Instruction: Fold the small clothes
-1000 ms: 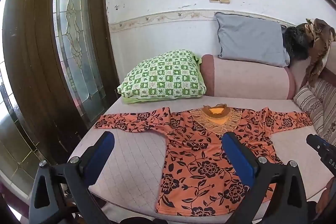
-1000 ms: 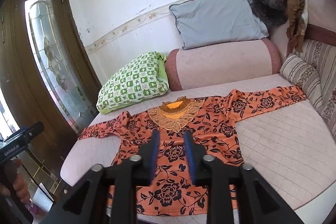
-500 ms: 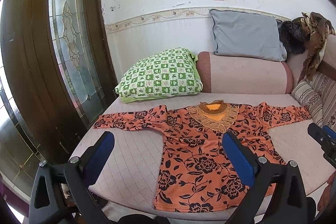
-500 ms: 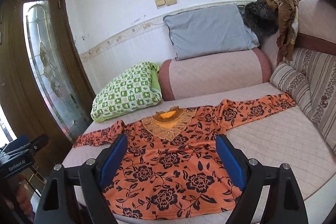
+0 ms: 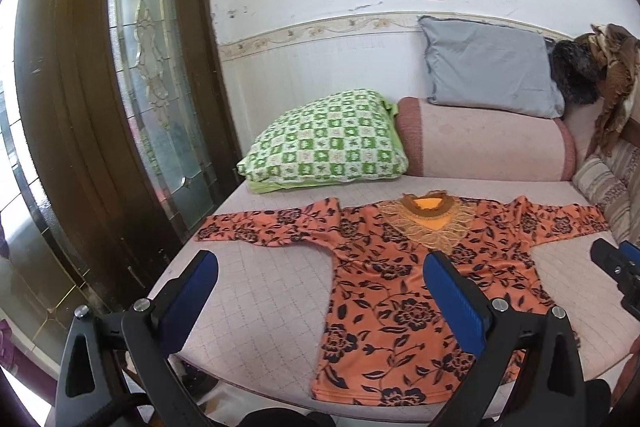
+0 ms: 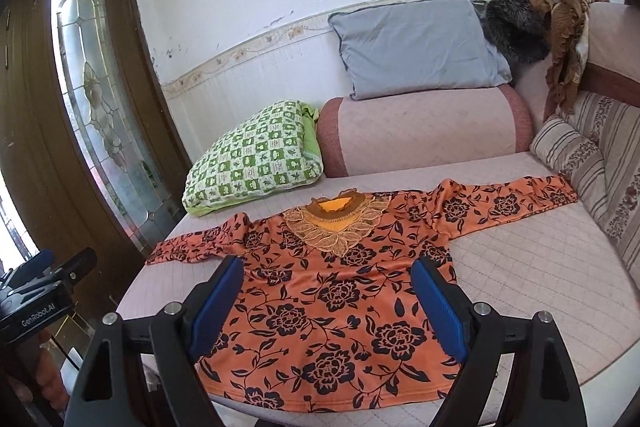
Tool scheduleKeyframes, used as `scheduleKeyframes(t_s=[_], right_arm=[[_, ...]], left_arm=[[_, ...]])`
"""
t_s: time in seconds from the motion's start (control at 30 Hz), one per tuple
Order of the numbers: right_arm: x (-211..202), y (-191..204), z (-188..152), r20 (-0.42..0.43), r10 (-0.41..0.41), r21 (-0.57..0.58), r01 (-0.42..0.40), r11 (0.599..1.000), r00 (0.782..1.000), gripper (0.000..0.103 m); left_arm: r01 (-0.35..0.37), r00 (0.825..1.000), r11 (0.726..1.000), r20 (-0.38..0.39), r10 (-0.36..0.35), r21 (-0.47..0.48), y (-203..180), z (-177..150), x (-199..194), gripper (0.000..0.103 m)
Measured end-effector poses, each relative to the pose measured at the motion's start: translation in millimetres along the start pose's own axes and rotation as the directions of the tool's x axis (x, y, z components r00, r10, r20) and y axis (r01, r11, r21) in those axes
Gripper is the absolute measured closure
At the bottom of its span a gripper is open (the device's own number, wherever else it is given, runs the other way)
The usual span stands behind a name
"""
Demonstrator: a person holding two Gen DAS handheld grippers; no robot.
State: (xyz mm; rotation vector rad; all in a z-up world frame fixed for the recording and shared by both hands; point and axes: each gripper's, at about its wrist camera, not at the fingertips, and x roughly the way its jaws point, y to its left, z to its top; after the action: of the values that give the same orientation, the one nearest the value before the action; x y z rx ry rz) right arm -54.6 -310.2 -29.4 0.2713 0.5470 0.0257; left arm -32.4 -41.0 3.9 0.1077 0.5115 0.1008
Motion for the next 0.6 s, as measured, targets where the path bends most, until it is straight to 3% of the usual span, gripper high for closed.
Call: scheduleKeyframes(t_s=[0.6], right_arm=[[15, 34, 2, -0.032, 0.023, -0.068, -0.025, 0.997, 0.999, 0.015]], left_arm=[[-0.054, 0.998, 0.997, 0.005, 0.055, -0.054, 32, 2, 4, 0.001]])
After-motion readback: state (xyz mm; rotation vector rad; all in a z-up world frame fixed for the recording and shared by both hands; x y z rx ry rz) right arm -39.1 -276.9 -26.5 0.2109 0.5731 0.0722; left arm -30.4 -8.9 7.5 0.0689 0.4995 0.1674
